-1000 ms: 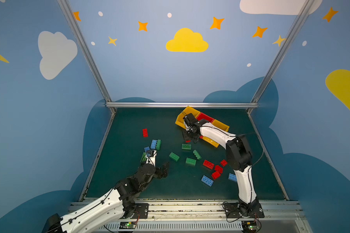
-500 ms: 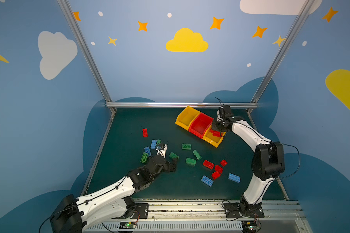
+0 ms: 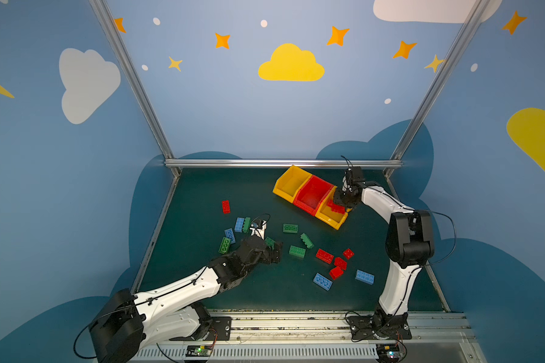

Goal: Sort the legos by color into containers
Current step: 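Lift the red brick with the right gripper and drop it into the yellow bin, then move the right gripper down to a red brick among the green bricks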

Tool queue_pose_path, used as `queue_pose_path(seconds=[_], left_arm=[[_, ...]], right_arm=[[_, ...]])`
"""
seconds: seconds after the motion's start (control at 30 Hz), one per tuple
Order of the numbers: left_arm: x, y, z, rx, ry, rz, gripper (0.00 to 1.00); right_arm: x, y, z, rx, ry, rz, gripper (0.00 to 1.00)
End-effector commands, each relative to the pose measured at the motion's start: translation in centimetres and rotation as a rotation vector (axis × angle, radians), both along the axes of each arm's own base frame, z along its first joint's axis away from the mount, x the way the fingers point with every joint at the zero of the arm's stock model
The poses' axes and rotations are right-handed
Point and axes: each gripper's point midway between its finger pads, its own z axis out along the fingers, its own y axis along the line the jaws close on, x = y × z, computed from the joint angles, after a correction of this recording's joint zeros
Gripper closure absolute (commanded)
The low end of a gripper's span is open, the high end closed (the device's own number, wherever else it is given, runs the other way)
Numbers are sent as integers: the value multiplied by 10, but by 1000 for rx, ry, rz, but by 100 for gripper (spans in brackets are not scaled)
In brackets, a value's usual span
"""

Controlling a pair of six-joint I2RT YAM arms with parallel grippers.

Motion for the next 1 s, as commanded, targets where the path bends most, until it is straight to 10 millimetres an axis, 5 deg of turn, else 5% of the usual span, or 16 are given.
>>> queue_pose_path(seconds=[0.0, 0.13, 0.37, 0.5, 0.77, 0.97], left_arm=[[4, 1, 8, -7, -17, 24, 0], [4, 2, 8, -1, -14, 26, 0], [-6, 9, 5, -23, -4, 15, 0], [-15, 17, 3, -54, -6, 17, 0], [-32, 42, -1, -114, -13, 55, 0], [-43, 60, -3, -142, -27, 80, 0]], right_arm=[[13, 0, 17, 35, -42, -11, 48], [9, 3, 28, 47, -57, 9, 28], [-18, 14, 53, 59, -85, 43, 27], [-45, 38, 58, 78, -85, 101, 27], [-105, 111, 37, 49, -23, 299, 27], [-133, 135, 19, 30, 22, 362, 29]])
